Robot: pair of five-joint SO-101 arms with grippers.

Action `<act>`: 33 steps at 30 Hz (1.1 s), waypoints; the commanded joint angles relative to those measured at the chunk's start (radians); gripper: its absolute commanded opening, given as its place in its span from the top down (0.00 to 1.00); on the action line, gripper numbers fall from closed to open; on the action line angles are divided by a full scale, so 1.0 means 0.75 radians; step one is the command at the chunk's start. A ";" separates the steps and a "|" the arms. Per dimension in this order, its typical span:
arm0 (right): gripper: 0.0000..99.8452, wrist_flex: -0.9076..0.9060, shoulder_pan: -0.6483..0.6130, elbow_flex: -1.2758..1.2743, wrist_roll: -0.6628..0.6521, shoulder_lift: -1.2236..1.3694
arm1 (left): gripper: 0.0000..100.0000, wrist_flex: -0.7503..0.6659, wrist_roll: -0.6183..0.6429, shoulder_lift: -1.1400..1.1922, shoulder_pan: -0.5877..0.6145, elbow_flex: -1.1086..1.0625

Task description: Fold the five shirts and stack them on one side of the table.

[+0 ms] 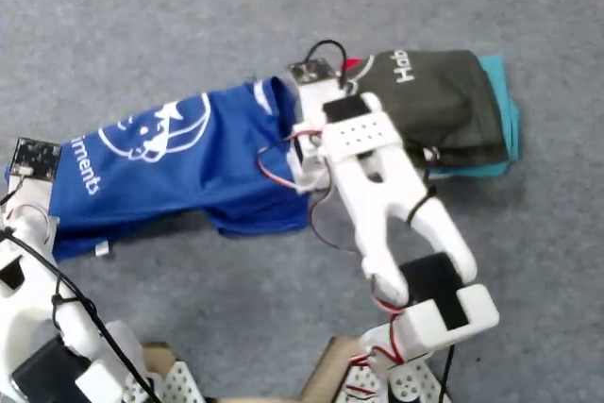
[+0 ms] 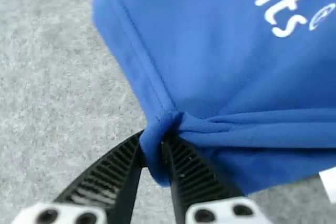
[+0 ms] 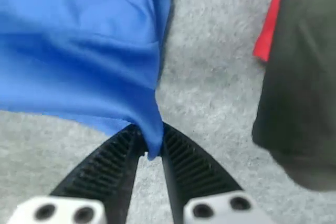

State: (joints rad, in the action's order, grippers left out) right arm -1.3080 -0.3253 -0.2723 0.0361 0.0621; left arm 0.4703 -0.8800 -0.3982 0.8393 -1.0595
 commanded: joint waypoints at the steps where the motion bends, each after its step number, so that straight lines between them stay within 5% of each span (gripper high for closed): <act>1: 0.97 0.043 0.029 -0.001 -0.023 -0.071 | 0.87 -0.025 -0.014 -0.045 -0.019 0.005; 5: 0.83 -0.010 0.027 0.007 -0.090 -0.083 | 0.76 -0.027 -0.016 -0.047 0.026 0.044; 11: 0.65 -0.149 0.020 0.138 -0.094 -0.103 | 0.75 -0.018 -0.016 -0.047 0.130 0.161; 14: 0.71 -0.190 0.023 0.263 -0.084 -0.099 | 0.75 -0.027 -0.016 -0.049 0.199 0.195; 19: 0.99 -0.106 -0.016 0.482 -0.092 -0.052 | 0.86 -0.014 -0.004 -0.049 0.312 0.361; 21: 0.95 -0.104 -0.057 0.566 -0.080 0.019 | 0.98 0.016 0.033 -0.049 0.314 0.453; 26: 0.98 -0.070 -0.155 0.870 -0.025 0.318 | 0.89 0.325 0.084 -0.047 0.214 0.674; 33: 0.98 -0.123 -0.200 1.476 0.041 0.942 | 0.97 0.436 0.376 0.033 -0.157 0.725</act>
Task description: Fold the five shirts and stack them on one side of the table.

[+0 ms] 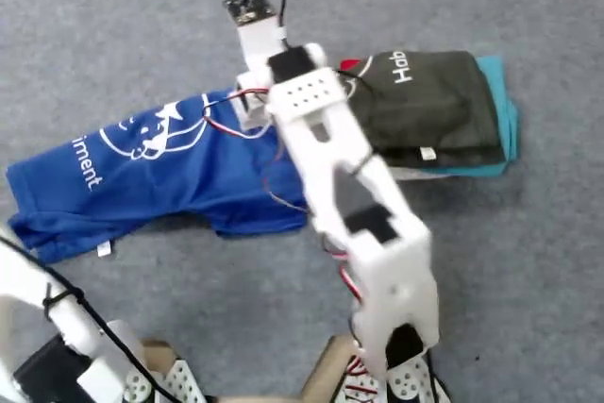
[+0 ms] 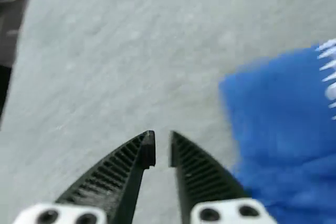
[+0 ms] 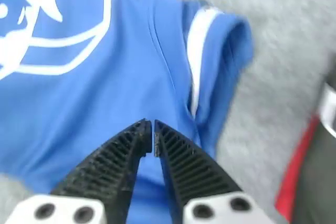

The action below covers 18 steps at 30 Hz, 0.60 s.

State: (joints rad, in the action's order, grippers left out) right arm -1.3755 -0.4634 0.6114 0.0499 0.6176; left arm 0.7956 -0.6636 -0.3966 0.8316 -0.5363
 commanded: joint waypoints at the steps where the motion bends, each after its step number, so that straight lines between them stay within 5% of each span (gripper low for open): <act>1: 0.98 -0.068 -0.010 0.388 0.023 0.285 | 0.97 -0.002 0.068 0.078 -0.197 0.011; 5: 0.98 -0.160 0.072 0.760 0.020 0.602 | 0.97 -0.174 0.029 0.372 -0.294 0.030; 12: 0.98 -0.213 0.203 1.366 -0.063 0.971 | 0.97 -0.383 0.010 0.761 -0.206 0.154; 18: 0.98 -0.383 0.198 1.417 -0.110 0.987 | 0.97 -0.383 -0.113 0.739 -0.159 0.101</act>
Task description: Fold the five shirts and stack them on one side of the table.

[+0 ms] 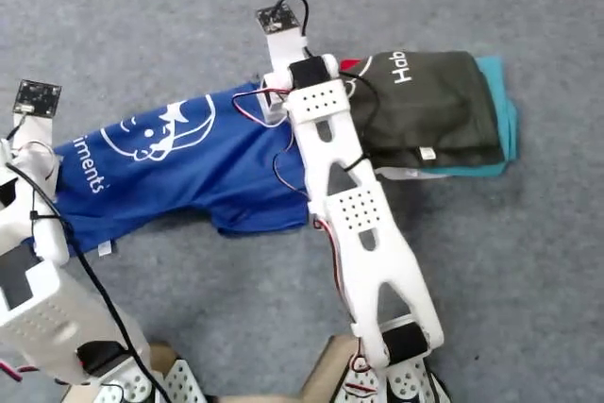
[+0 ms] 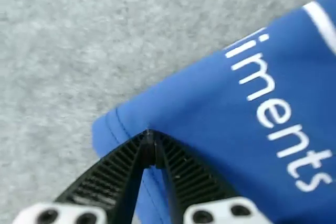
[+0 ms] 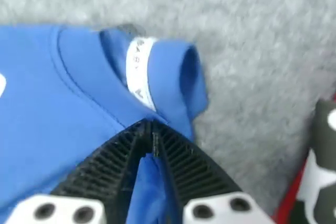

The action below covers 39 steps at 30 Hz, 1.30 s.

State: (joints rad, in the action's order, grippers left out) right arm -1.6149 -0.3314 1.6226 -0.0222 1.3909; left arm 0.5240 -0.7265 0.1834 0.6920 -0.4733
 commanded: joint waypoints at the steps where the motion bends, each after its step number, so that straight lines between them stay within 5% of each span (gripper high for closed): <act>1: 0.98 -0.076 0.018 0.069 -0.014 -0.071 | 0.97 -0.018 -0.031 -0.059 0.028 0.011; 13: 0.99 -0.209 -0.078 -0.114 -0.133 -0.600 | 0.97 -0.012 -0.008 -0.657 0.036 -0.365; 20: 0.99 -0.194 -0.215 -0.918 -0.174 -1.028 | 0.97 -0.055 0.172 -0.990 0.087 -0.551; 26: 0.99 0.039 -0.192 -1.441 -0.168 -1.085 | 0.97 -0.145 0.487 -0.968 0.056 -0.555; 32: 0.99 0.278 -0.192 -1.818 -0.168 -1.091 | 0.97 -0.207 0.526 -0.880 0.058 -0.543; 39: 0.99 0.241 -0.190 -2.002 -0.166 -1.233 | 0.97 -0.213 0.518 -0.802 0.052 -0.553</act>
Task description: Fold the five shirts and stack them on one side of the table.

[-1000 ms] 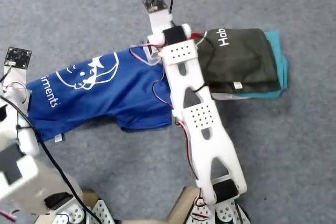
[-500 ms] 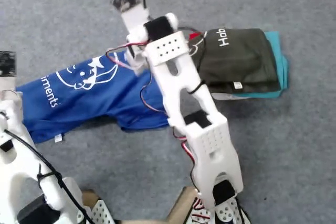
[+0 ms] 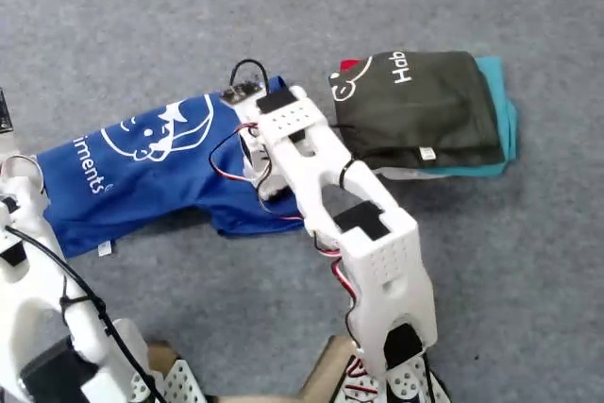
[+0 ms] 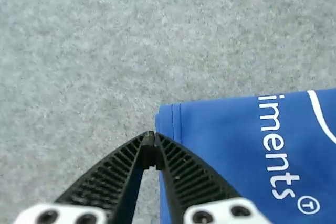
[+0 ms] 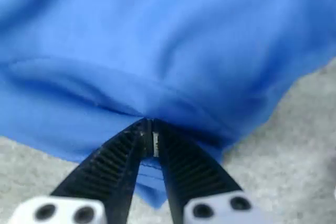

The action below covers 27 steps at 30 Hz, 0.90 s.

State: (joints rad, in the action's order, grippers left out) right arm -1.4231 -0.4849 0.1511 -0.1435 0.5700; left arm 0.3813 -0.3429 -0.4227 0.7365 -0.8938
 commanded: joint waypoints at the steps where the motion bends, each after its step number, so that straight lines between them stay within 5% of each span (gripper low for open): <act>1: 0.99 -0.016 0.010 -0.056 -0.004 -0.179 | 0.97 -0.023 0.006 0.016 -0.005 0.007; 12: 0.99 0.436 -0.010 -0.525 -0.004 -0.220 | 0.97 -0.023 0.006 0.037 -0.001 0.005; 18: 0.98 0.313 0.027 -0.425 -0.039 -0.470 | 0.97 -0.023 0.004 0.037 -0.001 0.003; 22: 0.98 0.151 0.004 -0.379 -0.256 -0.678 | 0.97 -0.023 0.004 0.037 -0.001 0.003; 27: 0.79 0.000 -0.076 -0.418 -0.448 -0.776 | 0.97 -0.023 0.004 0.037 -0.001 0.003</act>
State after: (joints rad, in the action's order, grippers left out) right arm -1.3755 -0.5017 -0.1772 -0.4181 0.0514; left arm 0.3813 -0.3429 -0.3905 0.7365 -0.8953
